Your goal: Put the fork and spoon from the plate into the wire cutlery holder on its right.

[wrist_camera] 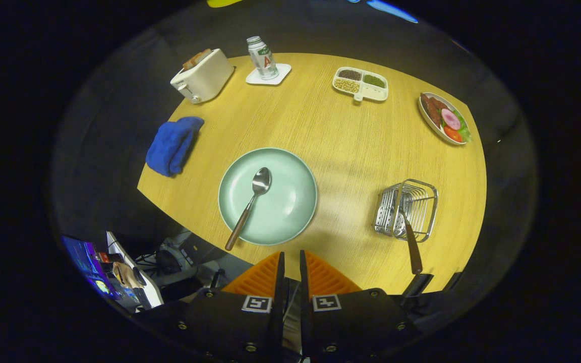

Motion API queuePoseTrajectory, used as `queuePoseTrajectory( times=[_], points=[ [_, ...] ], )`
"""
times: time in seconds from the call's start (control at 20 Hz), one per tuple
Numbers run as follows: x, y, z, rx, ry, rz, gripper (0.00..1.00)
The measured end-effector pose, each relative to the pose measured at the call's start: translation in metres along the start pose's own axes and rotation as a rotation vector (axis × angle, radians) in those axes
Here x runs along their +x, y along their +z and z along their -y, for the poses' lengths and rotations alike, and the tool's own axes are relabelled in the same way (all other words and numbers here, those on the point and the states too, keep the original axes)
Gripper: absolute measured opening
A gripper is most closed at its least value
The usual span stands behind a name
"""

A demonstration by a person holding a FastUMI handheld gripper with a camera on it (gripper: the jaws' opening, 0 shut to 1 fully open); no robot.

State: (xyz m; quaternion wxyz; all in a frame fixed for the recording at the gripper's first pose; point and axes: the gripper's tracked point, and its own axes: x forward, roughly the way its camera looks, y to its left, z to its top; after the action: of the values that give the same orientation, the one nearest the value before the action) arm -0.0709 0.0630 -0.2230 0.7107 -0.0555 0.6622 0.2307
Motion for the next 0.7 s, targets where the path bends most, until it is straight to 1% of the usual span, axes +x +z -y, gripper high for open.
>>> queuePoseTrajectory(
  times=[0.15,0.35,0.55,0.7],
  points=[
    [0.016,0.004,-0.025,0.011,0.034,-0.01,0.15],
    [0.058,0.005,-0.051,0.018,0.072,-0.066,0.15],
    [0.09,0.005,-0.077,0.085,0.113,-0.113,0.15],
    [0.112,0.008,-0.083,0.111,0.097,-0.135,0.15]
  ],
)
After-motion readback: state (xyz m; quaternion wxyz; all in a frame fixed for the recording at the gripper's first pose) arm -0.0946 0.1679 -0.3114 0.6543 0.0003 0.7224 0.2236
